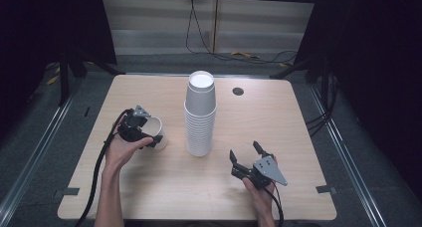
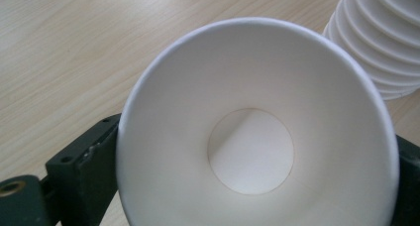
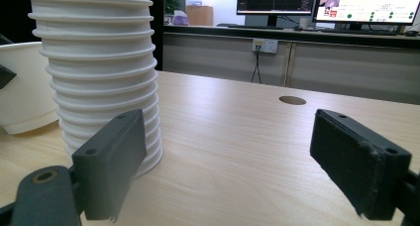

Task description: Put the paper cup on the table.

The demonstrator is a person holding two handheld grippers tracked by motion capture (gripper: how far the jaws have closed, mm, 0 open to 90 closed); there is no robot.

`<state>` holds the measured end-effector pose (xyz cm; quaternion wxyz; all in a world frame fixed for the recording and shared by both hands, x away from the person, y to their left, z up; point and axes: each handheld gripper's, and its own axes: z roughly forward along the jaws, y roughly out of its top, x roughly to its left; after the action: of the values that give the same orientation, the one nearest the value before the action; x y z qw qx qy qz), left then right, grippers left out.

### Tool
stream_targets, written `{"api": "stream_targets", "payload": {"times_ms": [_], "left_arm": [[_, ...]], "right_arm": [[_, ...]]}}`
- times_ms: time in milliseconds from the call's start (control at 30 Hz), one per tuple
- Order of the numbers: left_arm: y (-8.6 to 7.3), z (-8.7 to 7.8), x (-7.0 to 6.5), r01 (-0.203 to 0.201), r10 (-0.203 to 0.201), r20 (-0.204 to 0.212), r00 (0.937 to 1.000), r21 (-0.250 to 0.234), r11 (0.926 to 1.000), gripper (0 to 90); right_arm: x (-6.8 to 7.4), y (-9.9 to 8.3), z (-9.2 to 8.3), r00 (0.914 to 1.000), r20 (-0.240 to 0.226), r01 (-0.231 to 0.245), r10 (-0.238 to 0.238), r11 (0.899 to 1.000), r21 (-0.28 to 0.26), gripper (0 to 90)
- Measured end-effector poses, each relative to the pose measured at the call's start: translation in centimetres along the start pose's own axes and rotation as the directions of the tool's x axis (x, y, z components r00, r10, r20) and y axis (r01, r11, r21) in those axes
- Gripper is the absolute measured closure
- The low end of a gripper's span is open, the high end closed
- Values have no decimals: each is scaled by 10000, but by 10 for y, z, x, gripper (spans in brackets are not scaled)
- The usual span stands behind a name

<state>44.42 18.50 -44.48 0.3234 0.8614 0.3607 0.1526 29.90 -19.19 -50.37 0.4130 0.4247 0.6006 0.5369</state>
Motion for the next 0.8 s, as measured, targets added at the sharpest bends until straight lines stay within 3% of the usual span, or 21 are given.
{"api": "stream_targets", "payload": {"times_ms": [67, 367, 533, 633, 800], "left_arm": [[0, 2, 0, 117, -117, 46, 9999, -87, 9999, 49], [0, 7, 1, -90, 91, 41, 9999, -380, 9992, 49], [-1, 13, 0, -196, 202, 345, 9992, -181, 9996, 65], [-2, 16, 1, -53, 58, 185, 9998, -228, 9997, 78], [-4, 21, 1, -17, 22, 405, 9992, -125, 9999, 124]], "right_arm": [[0, 0, 0, 10000, -2, 5, -5, 10000, -3, 138], [-1, 0, 0, 9999, 26, -147, 147, 9999, 5, 136], [-1, 0, 0, 9999, 24, -139, 139, 9999, -10, 137], [-2, 0, 0, 9999, 22, -126, 126, 9999, -35, 137], [-2, 0, 0, 9999, 0, -145, 145, 9999, -16, 137]]}}
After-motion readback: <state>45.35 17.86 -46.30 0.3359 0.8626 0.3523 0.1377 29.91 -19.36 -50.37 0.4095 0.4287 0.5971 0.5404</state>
